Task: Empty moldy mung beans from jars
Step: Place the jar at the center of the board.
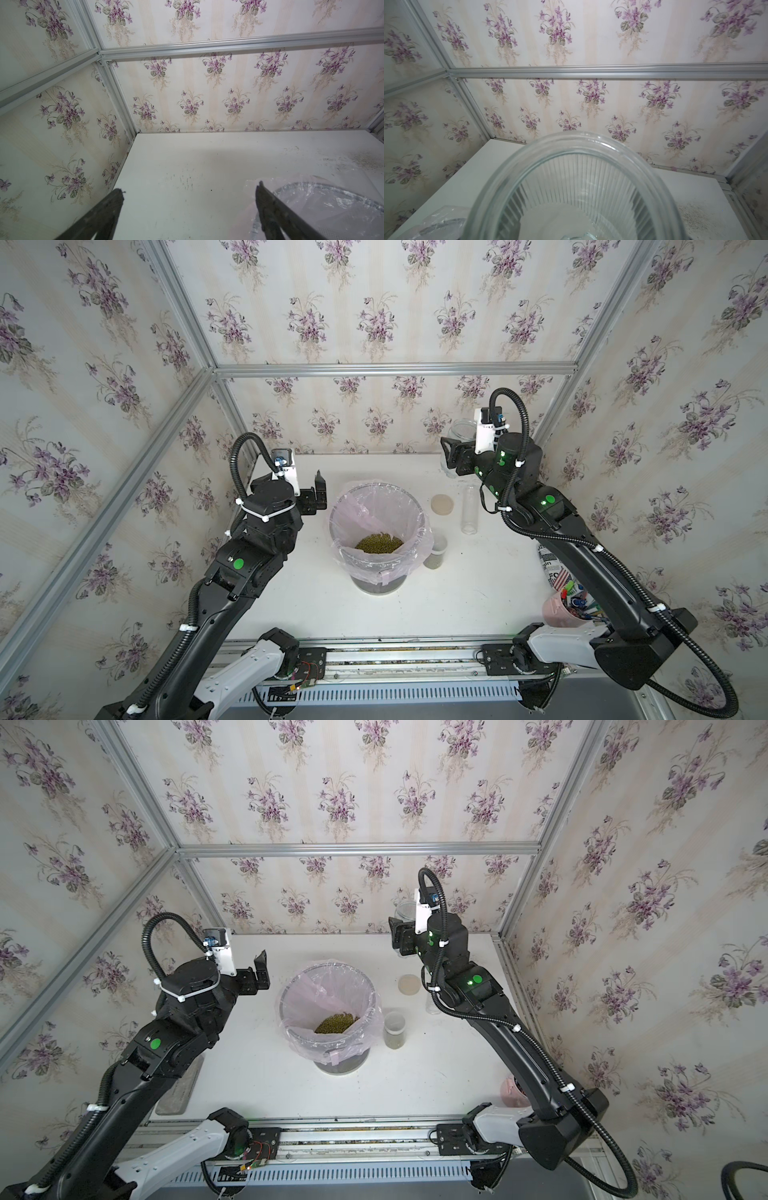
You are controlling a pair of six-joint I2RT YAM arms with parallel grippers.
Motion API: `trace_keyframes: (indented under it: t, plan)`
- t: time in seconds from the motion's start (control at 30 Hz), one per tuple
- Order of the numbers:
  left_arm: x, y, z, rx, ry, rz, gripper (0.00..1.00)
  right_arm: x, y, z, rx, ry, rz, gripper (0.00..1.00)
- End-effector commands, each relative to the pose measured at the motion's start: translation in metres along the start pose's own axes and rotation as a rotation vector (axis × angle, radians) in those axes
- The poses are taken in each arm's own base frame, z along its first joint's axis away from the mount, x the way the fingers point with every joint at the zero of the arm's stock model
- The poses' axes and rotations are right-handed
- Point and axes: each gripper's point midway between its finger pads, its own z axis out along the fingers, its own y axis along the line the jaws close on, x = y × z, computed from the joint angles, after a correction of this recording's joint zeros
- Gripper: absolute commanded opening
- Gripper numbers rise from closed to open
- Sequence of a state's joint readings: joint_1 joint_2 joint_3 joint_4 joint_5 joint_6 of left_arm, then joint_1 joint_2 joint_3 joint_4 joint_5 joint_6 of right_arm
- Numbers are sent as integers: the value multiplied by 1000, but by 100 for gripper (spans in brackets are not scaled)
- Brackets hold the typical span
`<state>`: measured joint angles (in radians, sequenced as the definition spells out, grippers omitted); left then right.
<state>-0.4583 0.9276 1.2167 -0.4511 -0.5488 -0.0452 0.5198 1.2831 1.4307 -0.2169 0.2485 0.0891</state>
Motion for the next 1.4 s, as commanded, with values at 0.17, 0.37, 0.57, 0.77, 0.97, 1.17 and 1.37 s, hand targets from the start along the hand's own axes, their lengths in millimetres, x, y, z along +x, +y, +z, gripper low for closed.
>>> trace_keyframes:
  t: [0.17, 0.37, 0.57, 0.77, 0.97, 1.17, 1.37]
  plan:
    - [12, 8, 12, -71, 28, 30, 100, 7, -59, 7, 174, -56, 111, 44]
    - [20, 5, 16, -46, 27, 25, 100, 38, -76, 20, 257, -27, 112, 44]
    - [24, 8, 15, -51, 7, 13, 100, 57, -92, 23, 273, -58, 143, 45]
    - [28, 7, 16, -46, 13, 1, 100, 64, -93, 36, 256, -117, 127, 45]
    - [30, 7, 17, -44, 16, -4, 100, 69, -95, 54, 248, -186, 89, 44]
    - [34, 6, 20, -40, 26, -8, 100, 79, -98, 78, 270, -223, 53, 44]
    - [39, 4, 24, -38, 40, -8, 100, 93, -99, 111, 276, -224, 35, 44]
